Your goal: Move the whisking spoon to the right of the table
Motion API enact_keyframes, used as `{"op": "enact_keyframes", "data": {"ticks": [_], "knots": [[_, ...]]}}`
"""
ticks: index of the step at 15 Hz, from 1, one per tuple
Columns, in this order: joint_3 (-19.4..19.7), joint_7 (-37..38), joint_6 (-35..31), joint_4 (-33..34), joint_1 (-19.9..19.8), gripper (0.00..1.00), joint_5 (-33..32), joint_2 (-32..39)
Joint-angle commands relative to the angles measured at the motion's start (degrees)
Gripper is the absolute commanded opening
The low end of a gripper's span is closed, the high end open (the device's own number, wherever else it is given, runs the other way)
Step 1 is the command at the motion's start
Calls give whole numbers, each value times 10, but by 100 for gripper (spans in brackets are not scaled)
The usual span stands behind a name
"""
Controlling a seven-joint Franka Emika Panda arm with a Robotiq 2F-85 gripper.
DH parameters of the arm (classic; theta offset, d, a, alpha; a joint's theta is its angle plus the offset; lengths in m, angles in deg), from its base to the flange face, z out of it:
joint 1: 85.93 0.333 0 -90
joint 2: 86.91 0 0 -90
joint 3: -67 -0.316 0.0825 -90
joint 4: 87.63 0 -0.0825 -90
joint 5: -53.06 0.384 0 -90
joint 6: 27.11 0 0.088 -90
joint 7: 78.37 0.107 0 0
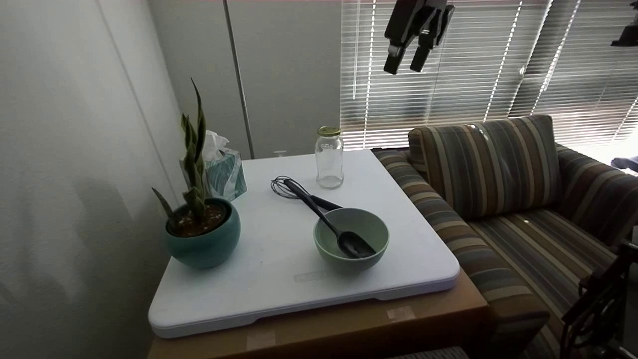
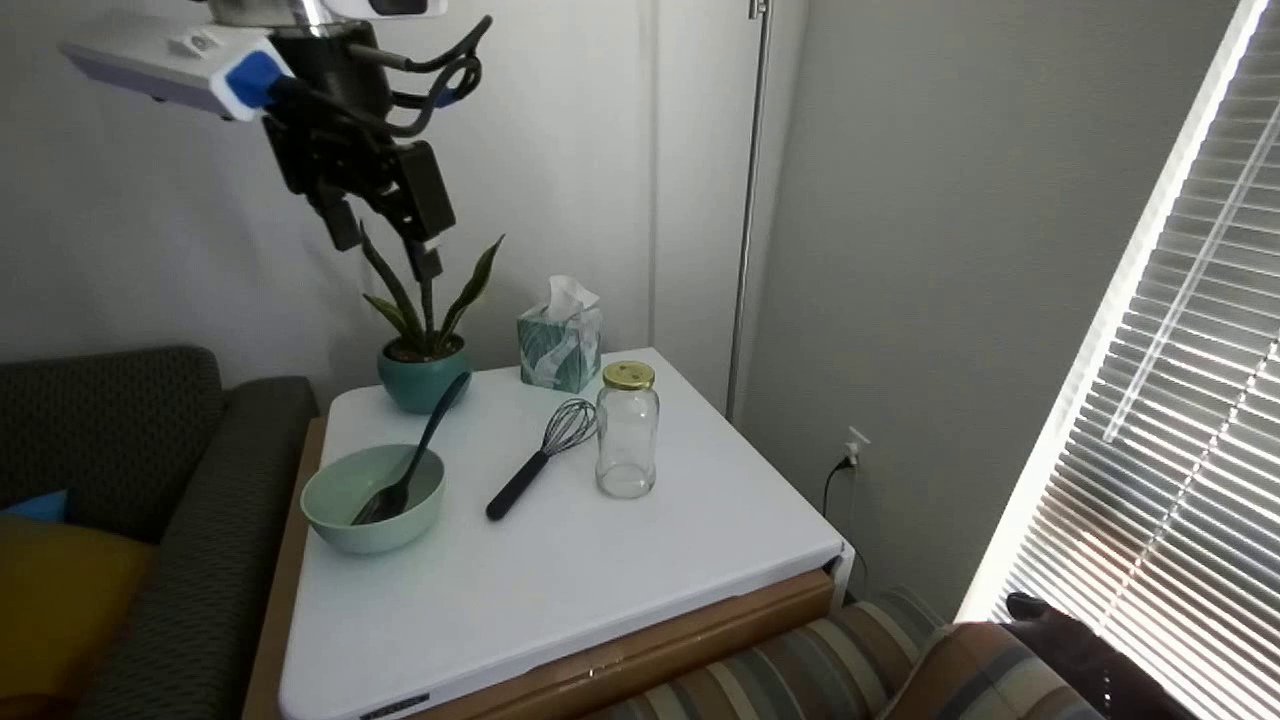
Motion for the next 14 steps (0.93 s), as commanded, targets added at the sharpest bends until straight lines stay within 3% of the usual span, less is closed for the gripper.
{"op": "enact_keyframes", "data": {"ticks": [1, 4, 9, 11, 14], "knots": [[8, 86, -104, -6, -24, 100, -38, 38], [19, 225, -161, -12, -30, 100, -108, 72], [59, 463, -165, -16, -6, 100, -243, 118], [64, 513, -158, -18, 5, 100, -261, 135], [55, 536, -162, -18, 18, 100, -235, 161]]}}
